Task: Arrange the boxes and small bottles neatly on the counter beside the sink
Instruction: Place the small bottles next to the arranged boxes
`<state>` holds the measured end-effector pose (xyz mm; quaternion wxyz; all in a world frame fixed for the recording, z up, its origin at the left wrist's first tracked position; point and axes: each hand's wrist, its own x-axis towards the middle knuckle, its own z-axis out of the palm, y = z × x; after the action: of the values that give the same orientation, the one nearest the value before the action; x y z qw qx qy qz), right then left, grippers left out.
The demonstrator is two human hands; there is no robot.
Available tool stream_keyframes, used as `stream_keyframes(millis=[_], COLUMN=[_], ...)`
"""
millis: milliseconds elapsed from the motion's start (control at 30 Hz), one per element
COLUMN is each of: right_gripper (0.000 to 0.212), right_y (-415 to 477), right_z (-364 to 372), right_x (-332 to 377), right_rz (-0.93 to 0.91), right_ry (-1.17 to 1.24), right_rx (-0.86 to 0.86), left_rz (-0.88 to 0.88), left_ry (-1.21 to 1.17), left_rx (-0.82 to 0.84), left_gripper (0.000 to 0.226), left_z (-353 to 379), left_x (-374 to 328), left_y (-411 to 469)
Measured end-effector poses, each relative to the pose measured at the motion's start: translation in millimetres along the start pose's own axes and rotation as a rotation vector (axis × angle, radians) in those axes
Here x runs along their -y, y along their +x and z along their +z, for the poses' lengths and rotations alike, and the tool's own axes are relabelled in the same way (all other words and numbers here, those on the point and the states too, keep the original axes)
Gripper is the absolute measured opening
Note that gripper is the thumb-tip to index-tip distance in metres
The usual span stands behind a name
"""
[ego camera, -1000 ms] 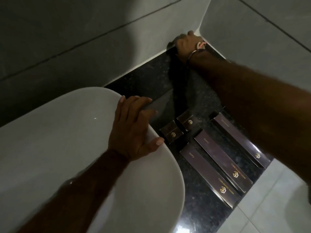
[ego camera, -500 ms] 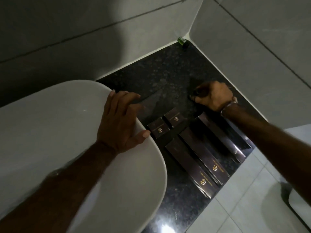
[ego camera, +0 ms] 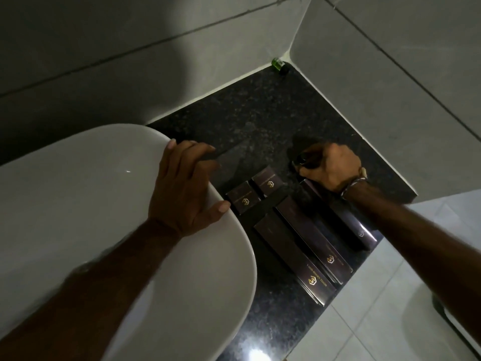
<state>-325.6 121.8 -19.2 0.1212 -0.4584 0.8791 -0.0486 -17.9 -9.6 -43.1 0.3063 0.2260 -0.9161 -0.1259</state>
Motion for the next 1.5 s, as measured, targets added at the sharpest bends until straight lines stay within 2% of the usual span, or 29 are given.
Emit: stream_keyframes(millis=[200,300,400,500,567,667,833,1067,1200,1367,1500], right_gripper=[0.050,0.061,0.067,0.056,0.053,0.045,0.054,0.043,0.042,0.039,0.037], right_y=[-6,-12,-15,10,48,122,214,260,247,193,134], right_z=[-4,-17,-39,-55,-52,-39,-26,-16,-24,-53,-63], right_x=[4,1,-4,4,12,26,61,72,53,29,8], right_rz=[0.006,-0.019,-0.062,-0.068,-0.032,0.009,0.022,0.019,-0.103,-0.252,-0.205], right_ry=[0.000,-0.038,-0.002,0.224,0.342,0.351,-0.124,-0.237,-0.361,-0.422,-0.352], right_rx=[0.066,0.108,-0.097,-0.286,-0.327,-0.247,-0.083,-0.182,-0.142,0.079,0.264], left_rz=[0.005,0.009,0.008,0.017,0.030,0.039,0.043,0.032,0.035,0.036,0.039], left_ry=[-0.019,-0.019,-0.026,-0.025,-0.027,-0.023,-0.001,0.017,0.008,-0.016,-0.018], left_rx=[-0.018,-0.005,-0.007,-0.029,-0.044,-0.046,-0.037,-0.005,-0.036,-0.037,-0.038], left_gripper=[0.066,0.066,0.064,0.063,0.063,0.063,0.065,0.067,0.067,0.064,0.065], left_z=[2,1,2,3,4,6,8,8,10,9,6], left_x=[2,2,0,1,2,4,8,5,7,6,5], left_y=[1,1,-1,1,1,0,-2,-3,-3,-4,-3])
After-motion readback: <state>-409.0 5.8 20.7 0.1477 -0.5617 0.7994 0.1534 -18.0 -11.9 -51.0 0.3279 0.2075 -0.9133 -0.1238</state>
